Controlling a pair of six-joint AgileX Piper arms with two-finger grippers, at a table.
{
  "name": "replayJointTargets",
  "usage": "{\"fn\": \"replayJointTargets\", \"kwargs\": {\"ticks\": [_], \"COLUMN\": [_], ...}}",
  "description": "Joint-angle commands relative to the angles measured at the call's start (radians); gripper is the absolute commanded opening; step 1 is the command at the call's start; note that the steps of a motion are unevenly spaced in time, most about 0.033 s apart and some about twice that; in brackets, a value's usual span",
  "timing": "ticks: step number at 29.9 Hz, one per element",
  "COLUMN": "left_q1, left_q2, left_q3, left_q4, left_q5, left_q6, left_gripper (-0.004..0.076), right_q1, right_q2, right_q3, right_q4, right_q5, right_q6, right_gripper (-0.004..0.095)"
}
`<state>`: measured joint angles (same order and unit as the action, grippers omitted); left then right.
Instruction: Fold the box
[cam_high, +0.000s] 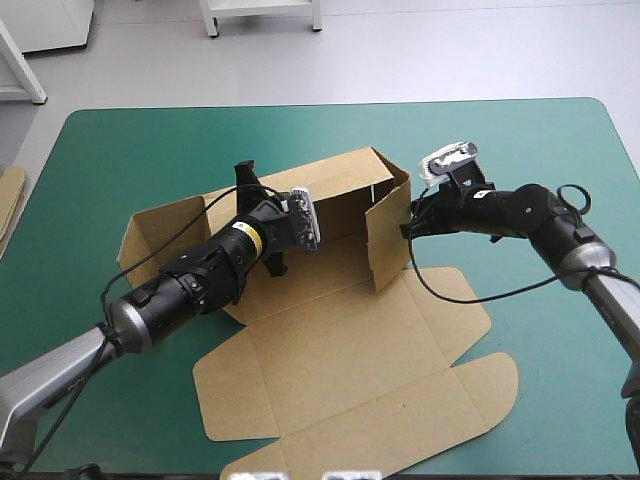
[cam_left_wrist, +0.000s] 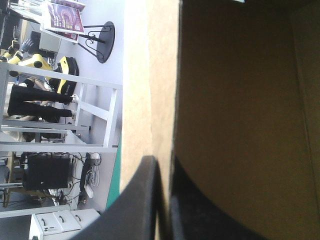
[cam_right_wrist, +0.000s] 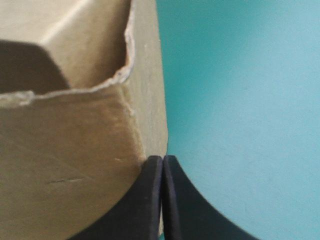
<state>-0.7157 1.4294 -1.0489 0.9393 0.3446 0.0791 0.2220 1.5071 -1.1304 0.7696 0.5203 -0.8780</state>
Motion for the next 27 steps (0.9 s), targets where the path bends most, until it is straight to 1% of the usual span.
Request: {"fn": "replayJointTargets", "kwargs": {"ticks": [1, 3, 6, 9, 12, 13, 16, 19, 20, 23, 27], "left_q1": [-0.007, -0.007, -0.007, -0.007, -0.007, -0.007, -0.007, -0.007, -0.007, -0.007, -0.007], "left_q2": [-0.012, -0.012, -0.011, -0.011, -0.011, -0.011, -0.011, -0.011, -0.011, -0.011, -0.011], "left_q3": [-0.006, -0.006, -0.006, -0.006, -0.006, -0.006, -0.006, -0.006, -0.006, -0.006, -0.006], "left_q4": [-0.066, -0.066, -0.066, -0.066, -0.066, -0.066, -0.066, -0.066, -0.066, -0.066, -0.066], "left_q5": [-0.044, -0.040, -0.036, -0.031, -0.031, -0.031, -0.031, -0.031, -0.031, -0.031, -0.031], "left_q6": [-0.041, -0.043, -0.045, -0.045, -0.047, -0.049, -0.059, -0.059, -0.059, -0.059, -0.059], "left_gripper": [-0.0009, -0.0009, -0.0009, -0.0009, -0.0008, -0.0009, -0.0008, -0.0009, -0.0009, -0.0009, -0.0009], "right_q1": [-0.004, -0.004, -0.004, -0.004, -0.004, -0.004, -0.004, -0.004, -0.004, -0.004, -0.002], "right_q2": [-0.057, -0.057, -0.060, -0.068, -0.078, -0.080, -0.079, -0.068, -0.063, -0.048, -0.038], "right_q3": [0.015, 0.018, 0.018, 0.018, 0.020, 0.020, 0.020, 0.022, 0.022, 0.022, 0.022], "right_q4": [0.190, 0.216, 0.214, 0.203, 0.178, 0.178, 0.182, 0.188, 0.195, 0.229, 0.284], "right_q5": [-0.037, -0.022, -0.006, 0.031, 0.056, 0.059, 0.059, 0.008, 0.001, 0.004, -0.006], "right_q6": [-0.190, -0.227, -0.263, -0.281, -0.279, -0.279, -0.279, -0.279, -0.279, -0.284, -0.342], "right_gripper": [-0.0013, -0.0013, -0.0007, 0.0061, 0.0192, 0.0266, 0.0440, 0.0559, 0.0573, 0.0575, 0.0575]}}
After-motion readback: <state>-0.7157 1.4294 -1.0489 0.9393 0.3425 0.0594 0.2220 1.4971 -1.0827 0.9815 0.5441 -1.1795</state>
